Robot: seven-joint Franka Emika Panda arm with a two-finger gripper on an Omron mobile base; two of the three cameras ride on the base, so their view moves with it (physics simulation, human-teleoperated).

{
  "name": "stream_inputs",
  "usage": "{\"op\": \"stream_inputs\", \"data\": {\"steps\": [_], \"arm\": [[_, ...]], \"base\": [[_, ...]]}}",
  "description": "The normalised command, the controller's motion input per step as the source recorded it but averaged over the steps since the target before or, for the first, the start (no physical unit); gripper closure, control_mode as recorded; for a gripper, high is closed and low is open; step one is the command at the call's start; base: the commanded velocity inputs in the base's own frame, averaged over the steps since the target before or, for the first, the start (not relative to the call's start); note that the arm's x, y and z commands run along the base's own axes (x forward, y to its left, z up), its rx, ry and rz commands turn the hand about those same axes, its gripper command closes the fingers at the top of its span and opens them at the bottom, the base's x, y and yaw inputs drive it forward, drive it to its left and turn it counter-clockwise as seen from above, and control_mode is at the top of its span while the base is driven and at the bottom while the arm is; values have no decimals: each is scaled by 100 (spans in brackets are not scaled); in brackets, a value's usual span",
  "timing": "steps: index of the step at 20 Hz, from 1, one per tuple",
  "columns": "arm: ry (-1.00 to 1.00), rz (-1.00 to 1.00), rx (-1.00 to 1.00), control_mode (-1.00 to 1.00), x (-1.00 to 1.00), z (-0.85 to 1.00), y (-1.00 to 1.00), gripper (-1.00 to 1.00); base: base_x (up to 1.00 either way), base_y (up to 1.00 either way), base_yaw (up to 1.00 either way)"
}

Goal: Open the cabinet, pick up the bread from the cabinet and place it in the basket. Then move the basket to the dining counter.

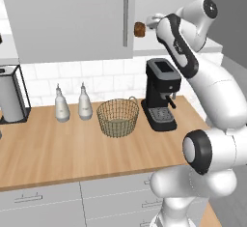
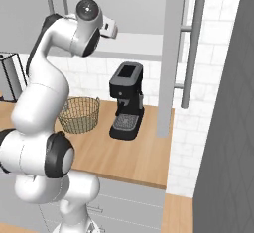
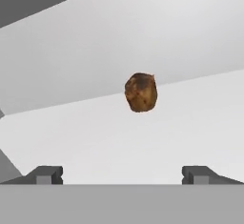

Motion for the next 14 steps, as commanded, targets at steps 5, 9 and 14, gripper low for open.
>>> {"op": "stream_inputs", "data": {"steps": [5,9,14], "arm": [[0,1,-2,-100,33,-9,-6,-100],[-1,0,-7,-100,17,-12,0,-100],[0,0,-2,-100,30,0,0,-100]], "base": [[0,0,0],[0,0,0],[0,0,0]]}}
